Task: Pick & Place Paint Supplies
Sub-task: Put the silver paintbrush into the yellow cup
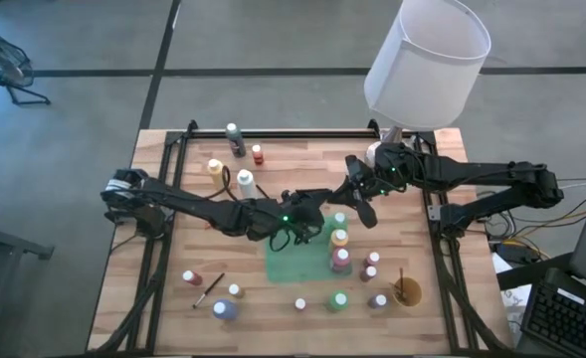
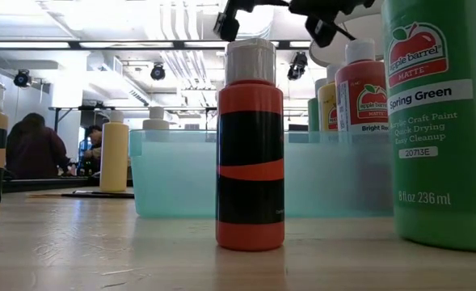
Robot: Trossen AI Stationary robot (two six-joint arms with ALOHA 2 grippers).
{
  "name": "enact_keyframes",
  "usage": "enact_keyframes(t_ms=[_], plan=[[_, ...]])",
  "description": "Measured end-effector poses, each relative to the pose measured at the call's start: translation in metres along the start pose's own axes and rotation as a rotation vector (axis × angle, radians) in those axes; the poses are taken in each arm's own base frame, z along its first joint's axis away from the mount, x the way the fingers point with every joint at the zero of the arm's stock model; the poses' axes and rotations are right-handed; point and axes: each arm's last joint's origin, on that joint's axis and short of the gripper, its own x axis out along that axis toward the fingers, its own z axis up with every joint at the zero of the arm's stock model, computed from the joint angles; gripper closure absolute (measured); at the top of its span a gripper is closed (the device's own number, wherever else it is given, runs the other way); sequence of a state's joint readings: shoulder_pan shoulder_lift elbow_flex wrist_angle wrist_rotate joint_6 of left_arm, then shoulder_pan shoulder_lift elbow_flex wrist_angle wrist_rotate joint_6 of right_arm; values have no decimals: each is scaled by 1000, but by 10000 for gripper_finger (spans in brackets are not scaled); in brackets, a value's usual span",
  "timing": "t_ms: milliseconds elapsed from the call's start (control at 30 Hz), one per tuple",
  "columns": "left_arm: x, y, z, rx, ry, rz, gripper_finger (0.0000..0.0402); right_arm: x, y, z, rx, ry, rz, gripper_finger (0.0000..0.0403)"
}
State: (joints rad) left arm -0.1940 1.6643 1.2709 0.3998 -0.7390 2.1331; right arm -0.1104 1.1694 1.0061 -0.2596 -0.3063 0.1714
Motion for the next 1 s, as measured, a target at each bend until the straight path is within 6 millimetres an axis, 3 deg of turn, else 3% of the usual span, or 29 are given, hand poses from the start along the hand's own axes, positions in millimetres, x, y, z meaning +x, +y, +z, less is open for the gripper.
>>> enact_keyframes(t_ms=[233,533,700,1000], plan=[[-11,4,-43,-526,153,-76,267,-18,38,-12,-82,44,-100,391],[-19,-20,-90,-1274,-382,-212,269,-41,114,-36,-249,-122,-238,391],[-10,-47,-91,-1469,-629,-254,269,-39,137,-63,-290,-203,-286,391],[-13,-92,-89,-1652,-686,-48,268,-37,155,-101,-292,-384,-231,392]])
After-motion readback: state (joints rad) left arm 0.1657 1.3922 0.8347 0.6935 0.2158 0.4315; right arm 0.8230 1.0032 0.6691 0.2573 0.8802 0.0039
